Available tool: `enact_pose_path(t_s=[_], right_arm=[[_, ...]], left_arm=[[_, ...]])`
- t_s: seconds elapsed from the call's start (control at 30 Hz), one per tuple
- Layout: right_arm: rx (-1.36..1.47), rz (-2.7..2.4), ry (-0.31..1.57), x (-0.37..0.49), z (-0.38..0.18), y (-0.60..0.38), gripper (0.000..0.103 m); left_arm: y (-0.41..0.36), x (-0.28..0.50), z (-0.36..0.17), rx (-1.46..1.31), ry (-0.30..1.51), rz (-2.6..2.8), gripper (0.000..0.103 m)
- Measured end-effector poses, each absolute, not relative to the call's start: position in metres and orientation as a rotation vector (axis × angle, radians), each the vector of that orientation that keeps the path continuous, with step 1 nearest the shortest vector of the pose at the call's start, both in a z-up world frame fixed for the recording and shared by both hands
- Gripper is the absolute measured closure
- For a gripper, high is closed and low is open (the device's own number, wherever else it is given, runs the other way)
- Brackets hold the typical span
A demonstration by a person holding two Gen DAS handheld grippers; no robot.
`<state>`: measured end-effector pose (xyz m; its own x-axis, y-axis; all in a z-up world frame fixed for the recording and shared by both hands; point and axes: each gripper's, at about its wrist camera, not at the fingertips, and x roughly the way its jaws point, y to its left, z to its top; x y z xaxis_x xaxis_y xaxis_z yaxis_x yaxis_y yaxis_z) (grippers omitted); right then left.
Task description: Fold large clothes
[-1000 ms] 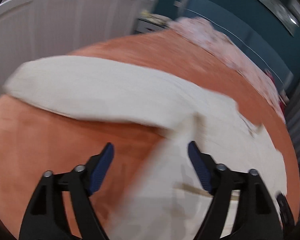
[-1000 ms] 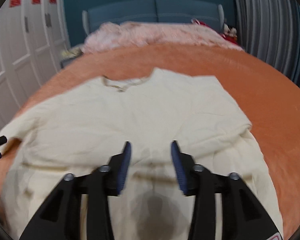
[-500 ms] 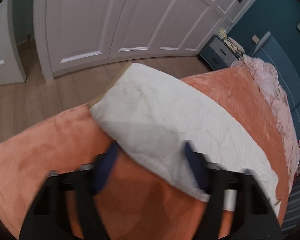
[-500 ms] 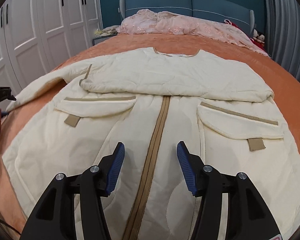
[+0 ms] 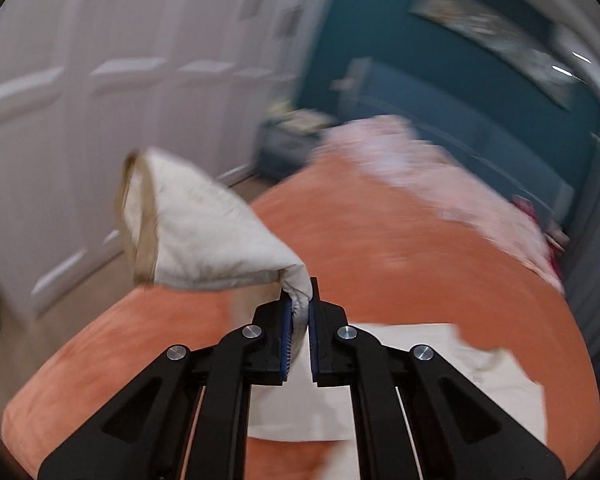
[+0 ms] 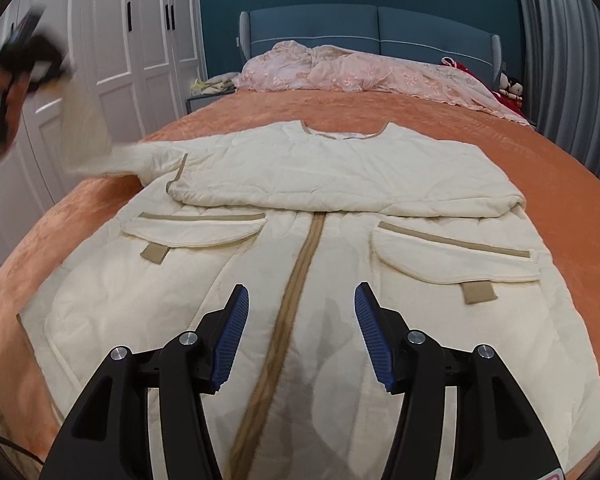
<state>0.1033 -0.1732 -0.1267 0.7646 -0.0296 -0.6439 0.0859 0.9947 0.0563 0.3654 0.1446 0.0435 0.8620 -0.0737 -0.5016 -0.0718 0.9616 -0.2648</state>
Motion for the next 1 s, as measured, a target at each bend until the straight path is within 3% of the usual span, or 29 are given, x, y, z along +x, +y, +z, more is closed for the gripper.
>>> enact_pose_path(t_s=[0.2, 0.4, 0.47, 0.53, 0.73, 1.0], right_arm=[[0.135, -0.1, 0.672, 0.094, -0.122, -0.203, 0.047], [0.178, -0.149, 0.661, 0.086, -0.122, -0.237, 0.043], [0.189, -0.16, 0.663, 0.084, -0.123, -0.245, 0.042], [0.207, -0.168, 0.667, 0.084, -0.124, -0.255, 0.042], [0.236, -0.197, 0.644, 0.096, -0.112, -0.284, 0.038], [0.307, -0.257, 0.605, 0.167, -0.095, -0.344, 0.035]], left_arm=[[-0.021, 0.353, 0.079, -0.147, 0.504, -0.311, 0.097], [-0.149, 0.346, 0.022, -0.046, 0.642, -0.486, 0.092], [-0.173, 0.348, -0.009, -0.028, 0.722, -0.506, 0.08], [-0.187, 0.338, -0.038, -0.025, 0.785, -0.54, 0.038], [-0.147, 0.325, -0.066, -0.122, 0.829, -0.539, 0.026], [0.008, 0.37, -0.107, -0.453, 0.964, -0.251, 0.025]])
